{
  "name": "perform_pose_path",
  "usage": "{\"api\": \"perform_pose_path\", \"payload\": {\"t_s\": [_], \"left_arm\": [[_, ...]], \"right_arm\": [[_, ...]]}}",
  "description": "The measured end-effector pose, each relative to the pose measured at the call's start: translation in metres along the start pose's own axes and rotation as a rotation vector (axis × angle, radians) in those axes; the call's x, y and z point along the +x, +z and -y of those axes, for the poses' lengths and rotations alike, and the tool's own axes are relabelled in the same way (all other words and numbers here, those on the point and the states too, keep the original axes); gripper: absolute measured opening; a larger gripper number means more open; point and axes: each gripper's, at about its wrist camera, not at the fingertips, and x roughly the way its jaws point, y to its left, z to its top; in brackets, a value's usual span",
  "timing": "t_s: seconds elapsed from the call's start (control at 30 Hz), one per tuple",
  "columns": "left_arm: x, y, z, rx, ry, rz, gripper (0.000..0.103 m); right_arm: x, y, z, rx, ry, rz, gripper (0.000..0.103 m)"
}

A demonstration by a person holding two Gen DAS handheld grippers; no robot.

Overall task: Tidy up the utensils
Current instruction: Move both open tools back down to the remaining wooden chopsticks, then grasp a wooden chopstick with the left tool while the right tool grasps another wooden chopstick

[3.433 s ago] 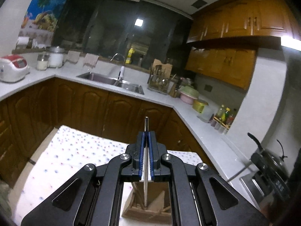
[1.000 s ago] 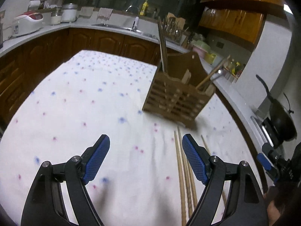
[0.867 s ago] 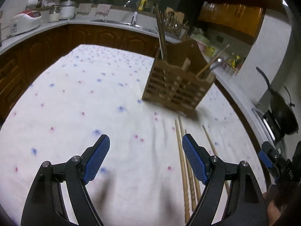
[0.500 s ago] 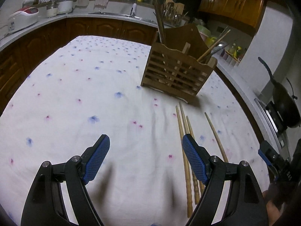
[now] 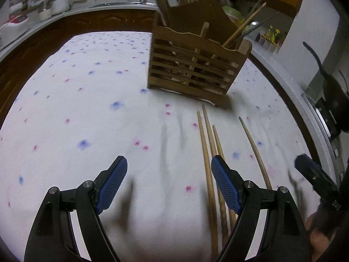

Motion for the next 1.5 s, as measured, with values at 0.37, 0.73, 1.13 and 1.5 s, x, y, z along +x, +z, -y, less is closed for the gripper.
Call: {"api": "perform_pose_path", "payload": {"t_s": [0.37, 0.73, 1.13, 1.5], "left_arm": [[0.048, 0.038, 0.018, 0.037, -0.005, -0.075, 0.065], [0.082, 0.047, 0.039, 0.123, 0.001, -0.143, 0.041], [0.076, 0.033, 0.04, 0.199, 0.022, -0.1, 0.006], [0.047, 0.018, 0.011, 0.105, -0.051, -0.112, 0.005]], "right_arm": [[0.065, 0.027, -0.007, -0.096, -0.017, -0.141, 0.045], [0.112, 0.038, -0.016, -0.176, -0.053, -0.232, 0.028], [0.12, 0.03, -0.031, -0.306, -0.123, -0.219, 0.007], [0.083, 0.023, -0.023, -0.141, 0.006, -0.189, 0.005]]}}
